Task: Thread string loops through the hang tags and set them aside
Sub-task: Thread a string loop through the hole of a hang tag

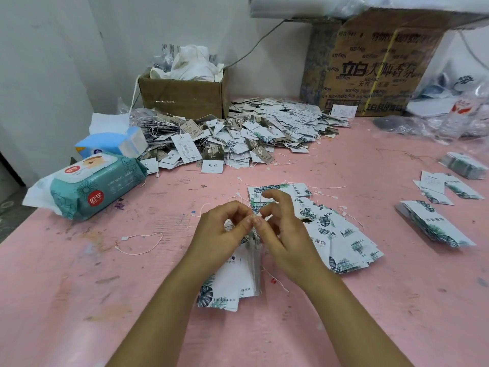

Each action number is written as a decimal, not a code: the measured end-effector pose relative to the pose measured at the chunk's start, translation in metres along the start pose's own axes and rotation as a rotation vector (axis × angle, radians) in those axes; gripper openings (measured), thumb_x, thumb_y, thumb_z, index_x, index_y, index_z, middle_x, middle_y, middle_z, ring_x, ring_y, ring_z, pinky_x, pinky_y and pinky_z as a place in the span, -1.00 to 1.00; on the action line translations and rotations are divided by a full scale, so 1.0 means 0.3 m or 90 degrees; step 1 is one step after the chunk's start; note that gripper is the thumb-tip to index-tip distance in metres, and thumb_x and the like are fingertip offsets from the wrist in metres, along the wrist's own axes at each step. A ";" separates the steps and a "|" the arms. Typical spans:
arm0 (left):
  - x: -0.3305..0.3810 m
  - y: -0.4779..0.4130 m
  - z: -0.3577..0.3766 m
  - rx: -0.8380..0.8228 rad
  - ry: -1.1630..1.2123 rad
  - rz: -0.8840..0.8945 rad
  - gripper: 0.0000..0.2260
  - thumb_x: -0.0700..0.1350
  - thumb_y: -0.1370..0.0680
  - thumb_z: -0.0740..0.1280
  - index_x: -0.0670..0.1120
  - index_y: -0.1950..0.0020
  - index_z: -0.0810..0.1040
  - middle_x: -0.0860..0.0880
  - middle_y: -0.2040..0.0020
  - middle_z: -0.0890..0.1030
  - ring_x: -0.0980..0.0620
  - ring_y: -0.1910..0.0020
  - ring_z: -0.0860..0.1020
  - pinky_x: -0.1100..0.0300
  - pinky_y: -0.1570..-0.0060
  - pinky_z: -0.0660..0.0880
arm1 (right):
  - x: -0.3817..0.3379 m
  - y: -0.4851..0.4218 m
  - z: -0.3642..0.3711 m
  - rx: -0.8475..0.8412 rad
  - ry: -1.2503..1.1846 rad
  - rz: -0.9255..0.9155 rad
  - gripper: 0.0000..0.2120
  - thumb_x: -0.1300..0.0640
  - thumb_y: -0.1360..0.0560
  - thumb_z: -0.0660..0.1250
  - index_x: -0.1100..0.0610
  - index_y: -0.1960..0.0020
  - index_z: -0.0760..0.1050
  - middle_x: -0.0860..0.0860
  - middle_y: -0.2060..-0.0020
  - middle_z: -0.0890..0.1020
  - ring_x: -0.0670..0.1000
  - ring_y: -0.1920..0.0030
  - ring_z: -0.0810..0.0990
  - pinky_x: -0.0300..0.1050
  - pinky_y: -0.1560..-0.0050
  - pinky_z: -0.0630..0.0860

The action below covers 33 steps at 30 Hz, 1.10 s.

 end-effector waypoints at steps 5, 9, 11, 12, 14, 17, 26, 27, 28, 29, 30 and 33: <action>-0.001 0.000 0.001 -0.003 0.000 0.009 -0.91 -0.23 -0.50 0.36 -0.16 0.21 0.56 0.06 0.38 0.48 0.16 0.34 0.43 0.28 0.21 0.39 | -0.001 -0.001 -0.002 0.052 -0.005 -0.041 -0.91 0.06 -0.53 0.18 -0.11 0.08 0.30 -0.21 0.32 0.47 -0.21 0.37 0.46 -0.44 0.37 0.30; -0.006 -0.002 0.000 -0.002 -0.009 0.010 -0.91 -0.22 -0.50 0.36 -0.13 0.22 0.56 0.05 0.36 0.49 0.19 0.34 0.42 0.33 0.20 0.37 | -0.006 -0.011 -0.010 0.122 0.041 -0.088 -0.92 0.19 -0.50 0.23 0.06 0.13 0.34 -0.11 0.19 0.41 -0.17 0.24 0.41 -0.41 0.30 0.33; -0.007 -0.002 0.000 -0.002 -0.016 0.011 -0.90 -0.22 -0.50 0.37 -0.11 0.22 0.56 0.06 0.36 0.49 0.19 0.33 0.42 0.37 0.20 0.36 | -0.005 -0.011 -0.012 0.117 0.022 -0.071 -0.92 0.18 -0.49 0.23 0.04 0.13 0.35 -0.06 0.26 0.47 -0.10 0.30 0.43 -0.29 0.34 0.36; -0.007 -0.001 0.000 -0.001 -0.018 0.012 -0.90 -0.22 -0.49 0.37 -0.10 0.22 0.56 0.07 0.36 0.49 0.20 0.33 0.42 0.39 0.19 0.36 | -0.003 -0.009 -0.012 0.105 0.009 -0.056 -0.92 0.17 -0.49 0.22 0.01 0.11 0.35 -0.05 0.29 0.50 -0.07 0.33 0.45 -0.22 0.36 0.39; -0.005 0.000 -0.001 0.001 -0.021 0.013 -0.89 -0.22 -0.50 0.37 -0.08 0.23 0.55 0.10 0.38 0.49 0.21 0.34 0.42 0.43 0.19 0.35 | 0.003 -0.005 -0.008 0.075 0.002 -0.036 -0.91 0.16 -0.50 0.20 -0.01 0.04 0.36 -0.10 0.29 0.52 -0.05 0.33 0.50 -0.14 0.33 0.44; -0.004 0.000 -0.003 0.006 -0.025 0.012 -0.87 -0.23 -0.50 0.36 -0.07 0.23 0.55 0.10 0.39 0.48 0.21 0.35 0.43 0.43 0.20 0.35 | 0.007 -0.001 -0.004 0.042 -0.011 -0.017 -0.86 0.11 -0.52 0.18 -0.06 -0.05 0.38 -0.09 0.28 0.55 -0.07 0.31 0.53 -0.13 0.29 0.47; -0.005 -0.004 -0.005 -0.015 -0.028 0.001 -0.85 -0.19 -0.50 0.36 -0.01 0.26 0.54 0.17 0.42 0.49 0.21 0.32 0.43 0.34 0.19 0.38 | -0.004 -0.010 -0.016 0.120 -0.058 0.002 -0.82 0.16 -0.45 0.26 -0.14 0.16 0.43 -0.19 0.37 0.55 -0.15 0.35 0.51 -0.24 0.31 0.46; -0.008 -0.004 -0.007 -0.014 -0.033 -0.005 -0.84 -0.17 -0.50 0.36 0.01 0.27 0.53 0.19 0.42 0.49 0.21 0.31 0.44 0.32 0.18 0.38 | -0.004 -0.010 -0.020 0.151 -0.055 0.006 -0.79 0.17 -0.46 0.26 -0.16 0.17 0.42 -0.18 0.37 0.54 -0.13 0.35 0.50 -0.21 0.31 0.46; -0.011 -0.005 -0.010 -0.010 -0.036 -0.013 -0.83 -0.16 -0.50 0.36 0.03 0.28 0.53 0.20 0.42 0.49 0.19 0.30 0.44 0.28 0.16 0.38 | -0.003 -0.011 -0.025 0.184 -0.048 0.009 -0.77 0.19 -0.47 0.25 -0.16 0.17 0.40 -0.17 0.38 0.53 -0.13 0.36 0.48 -0.20 0.31 0.45; -0.015 -0.006 -0.013 -0.003 -0.037 -0.022 -0.83 -0.14 -0.50 0.36 0.04 0.28 0.52 0.20 0.41 0.48 0.17 0.29 0.44 0.24 0.14 0.39 | 0.000 -0.011 -0.031 0.217 -0.039 0.014 -0.75 0.21 -0.49 0.24 -0.16 0.18 0.39 -0.16 0.38 0.52 -0.13 0.36 0.46 -0.23 0.32 0.42; -0.019 -0.007 -0.017 0.006 -0.040 -0.029 -0.82 -0.13 -0.51 0.35 0.04 0.29 0.52 0.20 0.41 0.48 0.15 0.27 0.44 0.19 0.11 0.38 | 0.005 -0.012 -0.038 0.248 -0.030 0.022 -0.72 0.25 -0.51 0.24 -0.14 0.18 0.37 -0.15 0.38 0.50 -0.14 0.36 0.44 -0.26 0.33 0.39; -0.030 -0.011 -0.033 0.039 -0.058 -0.043 -0.83 -0.11 -0.51 0.36 0.00 0.29 0.51 0.15 0.35 0.48 0.08 0.19 0.44 0.06 -0.06 0.34 | 0.020 -0.017 -0.056 0.310 -0.029 0.057 -0.70 0.28 -0.55 0.20 -0.11 0.18 0.34 -0.11 0.39 0.45 -0.12 0.40 0.38 -0.21 0.35 0.34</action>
Point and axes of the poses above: each hand's wrist, its own y-axis away from the middle knuckle, its own z-axis out of the palm, x = y × z, the point moved 1 cm from there along -y, towards the middle knuckle
